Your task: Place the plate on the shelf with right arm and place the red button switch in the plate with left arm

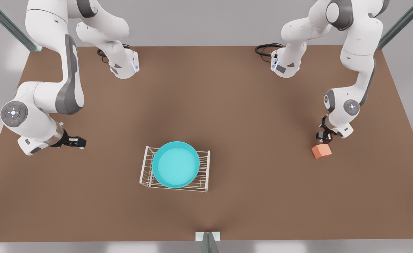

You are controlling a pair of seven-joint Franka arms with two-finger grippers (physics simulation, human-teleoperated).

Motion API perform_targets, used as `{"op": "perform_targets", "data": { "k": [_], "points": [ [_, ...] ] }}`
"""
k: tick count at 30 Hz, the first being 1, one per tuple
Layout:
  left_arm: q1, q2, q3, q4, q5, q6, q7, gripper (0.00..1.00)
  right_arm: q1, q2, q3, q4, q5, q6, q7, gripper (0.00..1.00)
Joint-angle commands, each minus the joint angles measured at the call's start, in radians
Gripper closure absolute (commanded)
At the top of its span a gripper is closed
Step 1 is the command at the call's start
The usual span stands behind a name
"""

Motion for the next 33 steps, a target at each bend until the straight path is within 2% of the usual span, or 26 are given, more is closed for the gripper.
{"op": "perform_targets", "data": {
  "k": [1,6,7,8,11,15,21,24,27,31,33],
  "points": [
    [0.001,0.007,0.002,0.007,0.001,0.01,0.013,0.0,0.0,-0.001,0.0,0.0,0.001,0.0,0.003,0.0],
    [0.001,0.017,0.036,0.015,0.052,0.01,0.015,0.02,0.0,-0.001,0.001,0.0,0.001,0.0,0.003,0.0],
    [0.001,0.017,0.036,0.015,0.052,0.01,0.013,0.28,0.0,-0.001,0.001,0.0,0.001,0.0,0.003,0.0],
    [0.001,0.017,0.036,0.015,0.052,0.01,0.013,0.45,0.0,-0.001,0.0,0.0,0.001,0.0,0.003,0.0],
    [0.0,0.016,0.036,0.015,0.052,0.007,0.013,0.52,0.0,-0.001,0.0,0.0,0.001,0.0,0.003,0.0],
    [0.0,-0.024,0.036,0.016,0.053,-0.019,0.015,0.52,0.0,-0.001,0.0,0.0,0.001,0.0,0.003,0.0],
    [-0.007,-0.128,-0.023,0.101,0.049,-0.272,0.001,0.52,0.0,-0.001,0.0,0.0,0.001,0.0,0.003,0.0],
    [-0.007,-0.128,-0.125,0.257,0.043,-0.502,-0.073,0.52,0.0,-0.001,0.0,0.0,0.001,0.0,0.003,0.0],
    [-0.008,-0.116,-0.25,0.383,0.033,-0.652,-0.163,0.52,-0.002,-0.001,0.0,0.0,0.001,0.0,0.003,0.0],
    [-0.008,-0.116,-0.414,0.51,-0.088,-0.774,-0.231,0.52,-0.002,-0.001,0.0,0.0,0.001,0.0,0.003,0.0],
    [-0.019,-0.11,-0.501,0.524,-0.106,-0.787,-0.347,0.52,-0.002,-0.001,0.0,0.0,0.001,0.0,0.004,0.0]
  ]
}}
